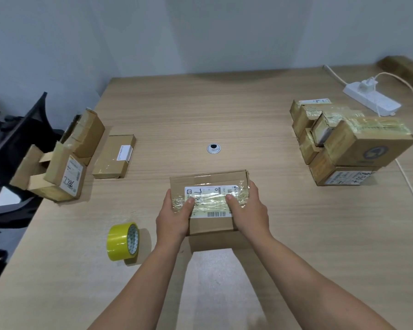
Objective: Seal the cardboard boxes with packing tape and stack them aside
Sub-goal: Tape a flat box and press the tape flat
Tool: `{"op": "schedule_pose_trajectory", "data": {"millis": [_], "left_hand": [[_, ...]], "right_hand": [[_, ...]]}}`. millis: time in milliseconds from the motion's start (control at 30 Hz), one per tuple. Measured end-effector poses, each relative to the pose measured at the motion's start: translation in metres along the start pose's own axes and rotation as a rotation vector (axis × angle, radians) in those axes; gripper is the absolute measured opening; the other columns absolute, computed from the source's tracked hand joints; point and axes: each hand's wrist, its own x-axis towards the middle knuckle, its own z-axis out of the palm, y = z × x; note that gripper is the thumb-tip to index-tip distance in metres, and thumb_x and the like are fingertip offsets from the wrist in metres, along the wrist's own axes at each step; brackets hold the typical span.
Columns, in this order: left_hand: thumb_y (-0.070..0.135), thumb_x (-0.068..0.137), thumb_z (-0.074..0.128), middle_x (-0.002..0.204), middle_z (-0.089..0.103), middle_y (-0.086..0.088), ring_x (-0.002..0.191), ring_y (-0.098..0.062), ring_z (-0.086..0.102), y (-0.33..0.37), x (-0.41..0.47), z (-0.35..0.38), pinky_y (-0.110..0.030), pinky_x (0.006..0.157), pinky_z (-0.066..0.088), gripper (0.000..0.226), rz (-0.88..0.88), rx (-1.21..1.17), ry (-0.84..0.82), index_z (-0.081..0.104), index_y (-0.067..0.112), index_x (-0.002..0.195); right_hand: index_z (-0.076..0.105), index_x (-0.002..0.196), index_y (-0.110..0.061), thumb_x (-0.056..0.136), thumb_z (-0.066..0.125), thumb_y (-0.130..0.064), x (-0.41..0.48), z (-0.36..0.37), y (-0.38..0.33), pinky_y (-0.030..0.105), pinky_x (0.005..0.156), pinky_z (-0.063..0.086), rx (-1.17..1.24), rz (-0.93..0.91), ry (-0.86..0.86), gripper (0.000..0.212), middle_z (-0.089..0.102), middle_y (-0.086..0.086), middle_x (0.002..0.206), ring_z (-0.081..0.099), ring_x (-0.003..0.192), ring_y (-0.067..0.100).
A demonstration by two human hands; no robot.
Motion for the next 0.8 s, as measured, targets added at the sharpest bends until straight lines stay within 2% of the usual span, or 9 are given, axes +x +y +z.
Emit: {"op": "schedule_pose_trajectory", "data": {"millis": [133,233,333,500,633,733,800], "left_hand": [[0.039,0.097,0.06,0.132,0.065,0.008,0.119,-0.016,0.061,-0.009,0.007,-0.003,-0.045,0.104,0.05,0.051,-0.075,-0.096,-0.038,0.048,0.035,0.146],[0.037,0.1,0.055,0.133,0.065,0.009,0.117,-0.016,0.062,-0.013,0.014,-0.004,-0.045,0.102,0.051,0.047,-0.14,-0.176,-0.044,0.047,0.038,0.147],[0.035,0.101,0.052,0.135,0.063,0.01,0.118,-0.015,0.061,-0.016,0.018,-0.004,-0.045,0.104,0.05,0.045,-0.175,-0.239,-0.045,0.048,0.039,0.146],[0.048,0.086,0.051,0.138,0.061,0.009,0.124,-0.018,0.059,-0.027,0.025,-0.006,-0.049,0.108,0.046,0.051,-0.232,-0.352,-0.058,0.053,0.047,0.137],[0.041,0.093,0.054,0.134,0.065,0.007,0.122,-0.02,0.062,-0.033,0.031,-0.006,-0.051,0.106,0.048,0.043,-0.247,-0.479,-0.068,0.061,0.033,0.135],[0.06,0.081,0.057,0.133,0.065,0.008,0.123,-0.019,0.061,-0.031,0.031,-0.007,-0.05,0.107,0.047,0.059,-0.248,-0.44,-0.07,0.063,0.035,0.133],[0.074,0.07,0.054,0.136,0.063,0.007,0.125,-0.019,0.059,-0.025,0.025,-0.007,-0.049,0.109,0.045,0.078,-0.225,-0.339,-0.072,0.058,0.034,0.138]], "right_hand": [[0.03,0.155,-0.028,0.101,0.055,-0.038,-0.001,-0.004,0.001,0.036,0.099,0.043,0.073,-0.022,-0.002,0.06,0.058,0.004,0.14,0.053,0.127,0.029],[0.031,0.156,-0.028,0.104,0.051,-0.033,-0.001,-0.004,0.003,0.032,0.103,0.039,0.111,-0.026,-0.009,0.056,0.051,0.001,0.147,0.047,0.134,0.026],[0.036,0.154,-0.028,0.105,0.048,-0.031,0.002,-0.003,0.008,0.034,0.109,0.037,0.125,-0.047,0.003,0.051,0.047,-0.001,0.151,0.043,0.139,0.022],[0.047,0.149,-0.032,0.108,0.036,-0.025,0.006,-0.008,0.007,0.027,0.098,0.039,0.178,-0.026,0.008,0.043,0.058,-0.003,0.141,0.052,0.127,0.015],[0.049,0.148,-0.034,0.109,0.034,-0.025,0.005,-0.01,0.007,0.028,0.102,0.04,0.207,-0.002,0.007,0.043,0.058,-0.005,0.141,0.051,0.129,0.014],[0.043,0.151,-0.033,0.109,0.038,-0.027,0.004,-0.013,0.004,0.022,0.101,0.034,0.241,0.01,-0.002,0.043,0.052,-0.006,0.147,0.046,0.13,0.008],[0.034,0.155,-0.035,0.105,0.046,-0.039,0.002,-0.012,0.002,0.027,0.107,0.034,0.231,0.017,-0.031,0.052,0.045,-0.005,0.154,0.041,0.141,0.016]]}}
